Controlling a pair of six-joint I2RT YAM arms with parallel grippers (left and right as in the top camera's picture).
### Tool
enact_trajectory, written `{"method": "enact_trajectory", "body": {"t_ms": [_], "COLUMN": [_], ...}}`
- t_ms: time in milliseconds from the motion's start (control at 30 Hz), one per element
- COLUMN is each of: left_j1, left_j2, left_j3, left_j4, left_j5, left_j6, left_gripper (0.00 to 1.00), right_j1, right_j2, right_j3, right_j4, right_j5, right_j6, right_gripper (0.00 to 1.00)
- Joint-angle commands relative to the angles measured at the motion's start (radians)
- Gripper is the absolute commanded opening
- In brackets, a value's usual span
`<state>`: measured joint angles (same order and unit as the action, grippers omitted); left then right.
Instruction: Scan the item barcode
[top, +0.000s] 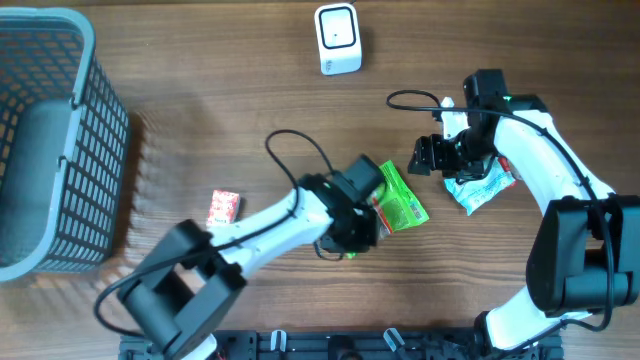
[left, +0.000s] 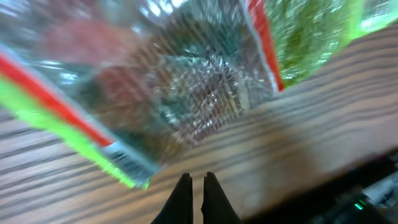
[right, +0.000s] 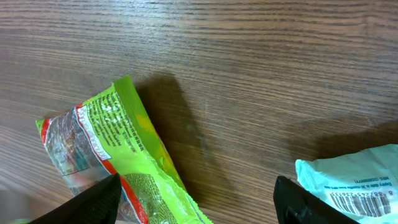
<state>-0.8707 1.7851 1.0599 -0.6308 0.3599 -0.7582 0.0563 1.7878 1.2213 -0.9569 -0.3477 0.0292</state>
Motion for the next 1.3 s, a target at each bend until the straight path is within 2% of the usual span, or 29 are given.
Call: {"method": "enact_trajectory", "body": {"t_ms": [0,133,367,467,600,733,800,1267], "left_j1": [-0.031,0.007,0.125,0.145,0.169,0.214,0.239,0.262], "left_j2": [0.063,0.061,0.061,0.042,-0.031,-0.059,-0.046,0.145], "left_j3": [-0.008,-0.006,-0.005,0.024,0.129,0.178,0.176,0.176], "left_j4": [0.034,0.034,0.055,0.033,-0.081,-0.088,-0.068,0.059], "left_j5": [-0.080,-0.167,-0.159,-0.100,-0.151,-0.196,-0.249,-0.241], "left_j6": [-0.066,-0.065,-0.055,0.032,0.110,0.203,0.221,0.239], "left_gripper": [0.04,0.04,0.04,0.04,0.04,0.04,0.04,0.04], "right_j1": [0.002,0.002,0.008,0.024,0.063,0.106,0.128,0.171], "right_j2": [0.004,0.004,0.004,0.004,0.004,0.004,0.004,0.006], "right_j3": [0.015,0.014,0.008,-0.018,-0.081,-0.128,-0.136,-0.137], "right_j4": [0.000,-0.017,-0.018,-0.011,0.040,0.106,0.131,0.164], "right_j5": [-0.023,-0.052,-0.080,-0.080,-0.079,-0.080,-0.079,-0.080], "right_j6": [0.000,0.000,0.001,0.010,0.053,0.123,0.142,0.212], "right_gripper": [0.79,0.79,0.79,0.79,0.79,0.79,0.78,0.79]}}
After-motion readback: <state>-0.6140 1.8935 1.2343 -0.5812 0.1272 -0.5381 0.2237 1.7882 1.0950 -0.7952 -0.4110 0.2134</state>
